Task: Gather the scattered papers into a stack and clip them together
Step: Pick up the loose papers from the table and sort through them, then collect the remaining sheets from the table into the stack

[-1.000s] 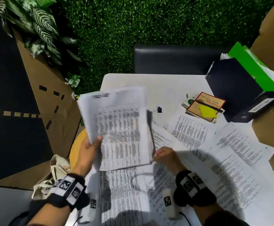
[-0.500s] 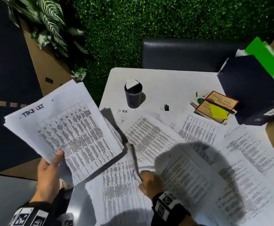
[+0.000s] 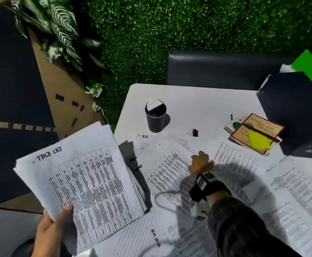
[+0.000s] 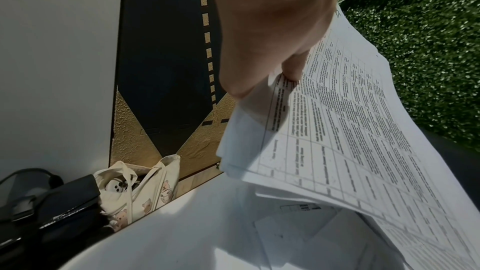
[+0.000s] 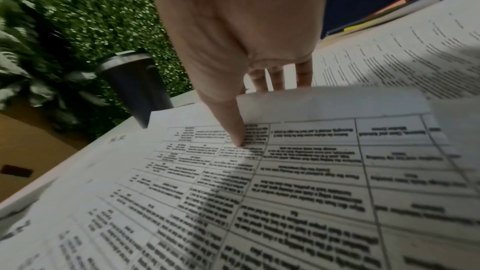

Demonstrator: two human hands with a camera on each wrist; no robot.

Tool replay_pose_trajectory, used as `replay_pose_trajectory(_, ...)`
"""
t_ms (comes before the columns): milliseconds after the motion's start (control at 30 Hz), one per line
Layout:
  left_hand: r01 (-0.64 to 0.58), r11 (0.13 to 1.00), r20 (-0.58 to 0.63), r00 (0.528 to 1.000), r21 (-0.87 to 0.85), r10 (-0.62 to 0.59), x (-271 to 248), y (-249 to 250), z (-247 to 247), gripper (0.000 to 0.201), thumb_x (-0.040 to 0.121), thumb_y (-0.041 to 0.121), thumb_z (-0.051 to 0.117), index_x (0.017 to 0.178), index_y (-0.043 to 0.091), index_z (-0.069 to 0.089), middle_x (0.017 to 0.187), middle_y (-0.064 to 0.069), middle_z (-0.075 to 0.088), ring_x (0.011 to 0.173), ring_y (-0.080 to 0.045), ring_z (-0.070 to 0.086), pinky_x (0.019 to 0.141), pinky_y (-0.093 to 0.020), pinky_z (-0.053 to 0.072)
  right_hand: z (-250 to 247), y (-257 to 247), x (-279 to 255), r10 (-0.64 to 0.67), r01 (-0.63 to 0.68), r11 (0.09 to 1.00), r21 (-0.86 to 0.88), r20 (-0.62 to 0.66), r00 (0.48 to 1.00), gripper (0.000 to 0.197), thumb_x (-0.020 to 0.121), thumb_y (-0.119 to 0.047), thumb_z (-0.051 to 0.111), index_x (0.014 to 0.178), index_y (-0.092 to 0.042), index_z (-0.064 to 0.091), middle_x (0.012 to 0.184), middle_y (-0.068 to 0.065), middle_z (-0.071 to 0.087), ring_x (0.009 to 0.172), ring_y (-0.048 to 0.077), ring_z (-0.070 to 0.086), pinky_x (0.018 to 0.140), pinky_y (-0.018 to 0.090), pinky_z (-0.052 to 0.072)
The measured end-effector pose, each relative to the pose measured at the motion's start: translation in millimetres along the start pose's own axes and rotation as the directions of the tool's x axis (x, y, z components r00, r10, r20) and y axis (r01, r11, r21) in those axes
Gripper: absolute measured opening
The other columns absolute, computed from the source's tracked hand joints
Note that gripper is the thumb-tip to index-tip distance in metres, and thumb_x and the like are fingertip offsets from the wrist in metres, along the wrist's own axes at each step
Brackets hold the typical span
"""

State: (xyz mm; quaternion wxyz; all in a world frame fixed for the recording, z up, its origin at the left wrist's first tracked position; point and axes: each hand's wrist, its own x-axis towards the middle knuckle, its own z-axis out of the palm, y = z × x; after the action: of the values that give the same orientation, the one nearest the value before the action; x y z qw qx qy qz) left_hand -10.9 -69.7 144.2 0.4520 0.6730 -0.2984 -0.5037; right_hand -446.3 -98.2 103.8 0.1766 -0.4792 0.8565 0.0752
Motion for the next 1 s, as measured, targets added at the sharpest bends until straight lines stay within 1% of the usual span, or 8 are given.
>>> replay_pose_trajectory(267, -0.018, 0.999, 0.043, 0.999, 0.043, 0.017, -4.2, -0.9, 3.7, 0.031, 0.088, 0.015, 0.066, 0.117, 0.006, 0.061, 0.110, -0.015, 0.069, 0.103, -0.034, 0.063, 0.097, -0.049, 0.045, 6.4, 3.4, -0.5, -0.113, 0.171, 0.965, 0.201, -0.272, 0.956, 0.019, 0.086, -0.010, 0.057, 0.103, -0.011, 0.065, 0.108, 0.012, 0.063, 0.100, 0.031, 0.059, 0.078, 0.034, 0.038)
replay_pose_trajectory(367, -0.016, 0.998, 0.062, 0.998, 0.067, 0.011, -8.0, -3.6, 5.8, 0.015, 0.088, 0.018, 0.066, 0.098, 0.007, 0.062, 0.086, -0.018, 0.065, 0.083, -0.032, 0.059, 0.079, -0.044, 0.048, -21.4, 9.2, -8.7, -0.099, 0.297, 0.745, 0.597, -0.341, 0.935, 0.007, 0.087, -0.005, 0.059, 0.089, -0.011, 0.062, 0.089, 0.006, 0.062, 0.085, 0.026, 0.061, 0.068, 0.027, 0.036)
replay_pose_trajectory(533, -0.053, 0.995, 0.092, 0.995, 0.080, 0.046, -13.3, -3.9, 9.7, 0.013, 0.091, 0.020, 0.064, 0.084, 0.011, 0.058, 0.073, -0.016, 0.053, 0.071, -0.029, 0.052, 0.067, -0.041, 0.045, -86.6, 44.8, -36.5, -0.102, 0.314, 0.197, 0.929, -0.300, 0.949, 0.055, 0.083, 0.006, 0.062, 0.126, -0.026, 0.048, 0.113, -0.002, 0.051, 0.103, -0.008, 0.049, 0.082, 0.014, 0.041)
replay_pose_trajectory(700, -0.121, 0.992, 0.139, 0.984, 0.038, 0.115, -13.2, 7.1, 8.7, 0.003, 0.093, 0.013, 0.059, 0.090, 0.012, 0.061, 0.071, -0.001, 0.069, 0.071, -0.021, 0.065, 0.061, -0.033, 0.057, -113.2, 100.3, -65.7, -0.141, 0.207, 0.061, 0.976, -0.197, 0.970, 0.042, 0.080, -0.013, 0.067, 0.121, -0.019, 0.060, 0.123, -0.001, 0.065, 0.115, 0.014, 0.061, 0.106, 0.036, 0.042)
replay_pose_trajectory(767, -0.128, 0.991, 0.115, 0.986, 0.028, 0.124, -7.2, 7.4, 3.3, 0.013, 0.089, 0.019, 0.063, 0.097, 0.011, 0.057, 0.070, -0.007, 0.060, 0.067, -0.028, 0.058, 0.053, -0.030, 0.052, -107.7, 112.7, -79.1, -0.251, 0.130, 0.144, 0.981, -0.091, 0.964, 0.039, 0.083, -0.008, 0.065, 0.120, -0.018, 0.058, 0.122, -0.008, 0.063, 0.114, 0.014, 0.059, 0.098, 0.023, 0.045)
replay_pose_trajectory(833, -0.105, 0.994, 0.075, 0.992, 0.035, 0.102, -2.9, 8.7, 1.0, 0.017, 0.087, 0.023, 0.066, 0.096, 0.013, 0.055, 0.076, -0.007, 0.052, 0.069, -0.026, 0.050, 0.051, -0.027, 0.049, -92.4, 111.5, -93.2, -0.343, 0.083, 0.462, 0.883, 0.092, 0.935, 0.042, 0.087, -0.011, 0.063, 0.126, -0.017, 0.050, 0.123, -0.013, 0.054, 0.110, 0.007, 0.053, 0.088, 0.010, 0.042)
replay_pose_trajectory(900, -0.125, 0.991, -0.010, 0.992, 0.045, 0.125, -3.1, 10.3, 2.6, 0.009, 0.090, 0.025, 0.064, 0.092, 0.019, 0.057, 0.082, -0.004, 0.057, 0.076, -0.028, 0.057, 0.047, -0.024, 0.053, -69.7, 103.0, -100.0, -0.440, 0.214, 0.763, 0.610, 0.247, 0.864, 0.031, 0.089, -0.028, 0.061, 0.115, -0.011, 0.060, 0.113, 0.000, 0.063, 0.100, 0.011, 0.054, 0.081, 0.016, 0.044)
replay_pose_trajectory(1000, -0.188, 0.978, 0.012, 0.982, 0.087, 0.188, -15.5, 20.5, 9.3, 0.011, 0.094, 0.032, 0.056, 0.085, 0.032, 0.051, 0.084, 0.003, 0.053, 0.078, -0.025, 0.058, 0.045, -0.019, 0.052, -31.4, 73.2, -114.3, -0.452, 0.398, 0.892, 0.215, 0.413, 0.791, 0.029, 0.087, -0.023, 0.059, 0.107, -0.005, 0.066, 0.071, -0.006, 0.052, 0.078, 0.012, 0.051, 0.070, 0.023, 0.042)
